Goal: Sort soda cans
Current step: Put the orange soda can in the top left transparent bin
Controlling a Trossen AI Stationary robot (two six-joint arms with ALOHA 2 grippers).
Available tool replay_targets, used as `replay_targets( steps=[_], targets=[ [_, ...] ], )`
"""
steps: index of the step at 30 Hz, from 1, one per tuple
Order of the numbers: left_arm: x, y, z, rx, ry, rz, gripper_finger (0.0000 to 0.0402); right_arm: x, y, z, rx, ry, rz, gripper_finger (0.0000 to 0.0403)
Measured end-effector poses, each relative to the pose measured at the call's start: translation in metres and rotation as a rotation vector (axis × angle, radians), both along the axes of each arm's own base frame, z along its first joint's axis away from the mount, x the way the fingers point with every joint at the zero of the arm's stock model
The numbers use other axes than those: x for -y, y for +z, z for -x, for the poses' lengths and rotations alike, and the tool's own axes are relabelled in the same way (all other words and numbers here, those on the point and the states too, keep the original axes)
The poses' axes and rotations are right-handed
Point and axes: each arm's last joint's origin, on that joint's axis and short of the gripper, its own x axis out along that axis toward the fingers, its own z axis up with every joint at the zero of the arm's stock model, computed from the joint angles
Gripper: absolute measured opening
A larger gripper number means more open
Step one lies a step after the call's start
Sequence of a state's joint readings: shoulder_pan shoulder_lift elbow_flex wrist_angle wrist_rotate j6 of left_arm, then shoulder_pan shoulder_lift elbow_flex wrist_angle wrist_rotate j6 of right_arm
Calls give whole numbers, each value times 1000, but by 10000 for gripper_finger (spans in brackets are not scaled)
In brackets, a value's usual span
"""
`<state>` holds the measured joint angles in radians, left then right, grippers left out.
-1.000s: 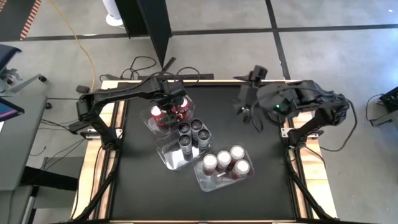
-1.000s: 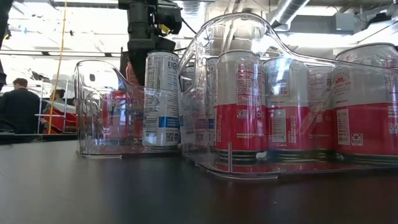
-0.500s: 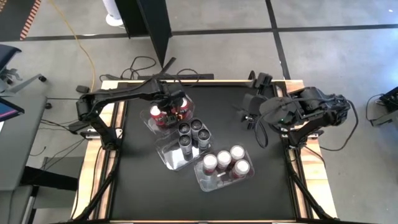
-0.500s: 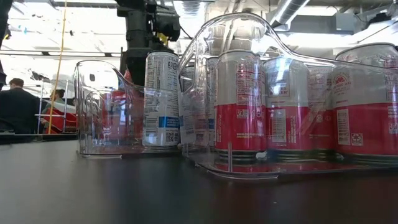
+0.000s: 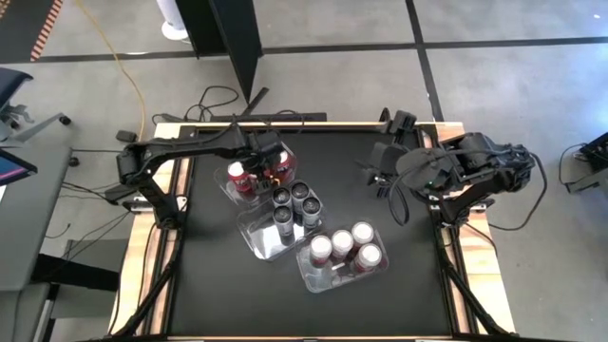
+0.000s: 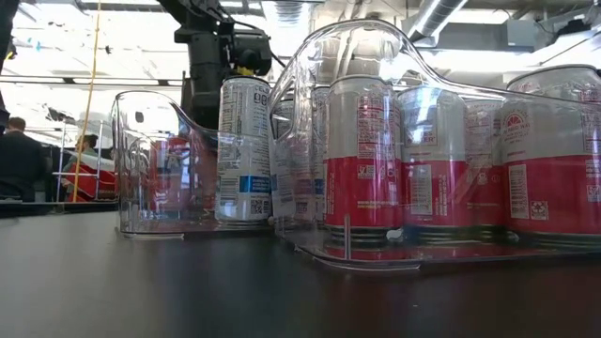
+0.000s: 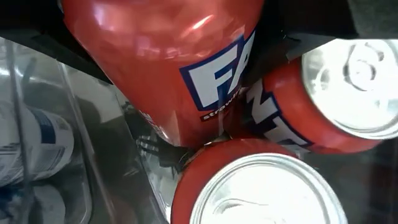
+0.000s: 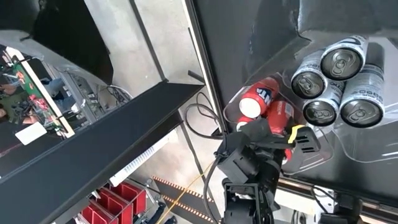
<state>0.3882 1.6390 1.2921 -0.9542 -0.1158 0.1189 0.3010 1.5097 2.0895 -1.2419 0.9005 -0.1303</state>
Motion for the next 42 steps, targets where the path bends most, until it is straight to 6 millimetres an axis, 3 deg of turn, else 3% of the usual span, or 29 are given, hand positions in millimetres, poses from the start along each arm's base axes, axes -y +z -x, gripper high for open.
replay_targets(
  steps=[5, 22, 27, 34, 42],
  targets=[
    [1, -10, 2, -15, 0, 5, 296, 0, 0, 0, 3, -1, -3, 372],
    [-1, -8, -2, 34, -6, -15, 297, 0, 0, 0, 19, -12, -24, 372],
    [-2, -7, -5, 59, -11, -32, 381, 0, 0, 0, 19, -13, -25, 372],
    [-2, -6, -5, 66, -11, -39, 342, 0, 0, 0, 20, -13, -30, 372],
    [-2, 4, -4, 45, -12, -23, 340, 0, -1, 1, 14, -18, -35, 372]
  ],
)
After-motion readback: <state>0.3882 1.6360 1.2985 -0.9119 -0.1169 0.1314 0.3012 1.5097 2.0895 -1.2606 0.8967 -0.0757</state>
